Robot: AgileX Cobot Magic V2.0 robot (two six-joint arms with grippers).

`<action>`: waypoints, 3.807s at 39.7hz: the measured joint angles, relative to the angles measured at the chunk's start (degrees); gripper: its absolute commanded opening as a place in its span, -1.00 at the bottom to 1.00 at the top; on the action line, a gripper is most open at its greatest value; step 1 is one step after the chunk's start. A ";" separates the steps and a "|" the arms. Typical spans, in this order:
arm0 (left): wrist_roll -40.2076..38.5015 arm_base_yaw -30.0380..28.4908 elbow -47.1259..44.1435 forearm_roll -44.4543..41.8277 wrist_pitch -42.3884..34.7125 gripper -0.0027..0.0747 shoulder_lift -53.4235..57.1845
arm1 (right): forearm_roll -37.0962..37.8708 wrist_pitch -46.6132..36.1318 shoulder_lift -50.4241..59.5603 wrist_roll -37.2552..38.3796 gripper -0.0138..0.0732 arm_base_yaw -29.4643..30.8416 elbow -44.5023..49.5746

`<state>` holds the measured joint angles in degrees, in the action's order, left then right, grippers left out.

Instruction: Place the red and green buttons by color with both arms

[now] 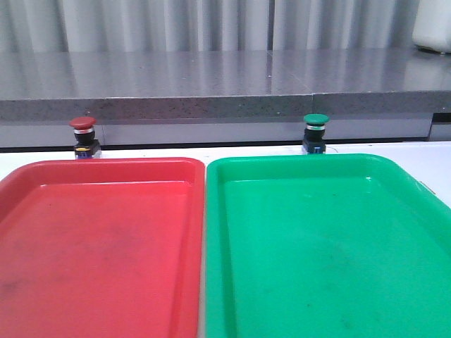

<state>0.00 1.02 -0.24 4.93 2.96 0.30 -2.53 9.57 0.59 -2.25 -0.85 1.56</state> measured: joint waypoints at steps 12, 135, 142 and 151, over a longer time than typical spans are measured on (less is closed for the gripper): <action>0.00 0.00 6.19 4.20 -6.17 -0.98 -0.14 | 0.00 2.75 0.00 0.00 -0.97 0.00 -10.80; -3.19 8.17 102.46 -2.94 41.28 0.53 -123.41 | 0.00 14.25 -15.86 0.00 0.67 0.00 -28.00; -3.19 8.17 102.46 -2.94 40.50 0.24 -125.11 | 0.00 14.25 -15.86 0.00 0.67 0.00 -28.00; -3.19 8.17 102.46 -2.94 40.02 -0.50 -125.35 | 0.00 14.25 -15.86 0.00 0.67 0.00 -28.00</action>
<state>-3.19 9.18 102.22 1.98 42.97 -125.05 -2.53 23.82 -15.27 -2.25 -0.85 -26.43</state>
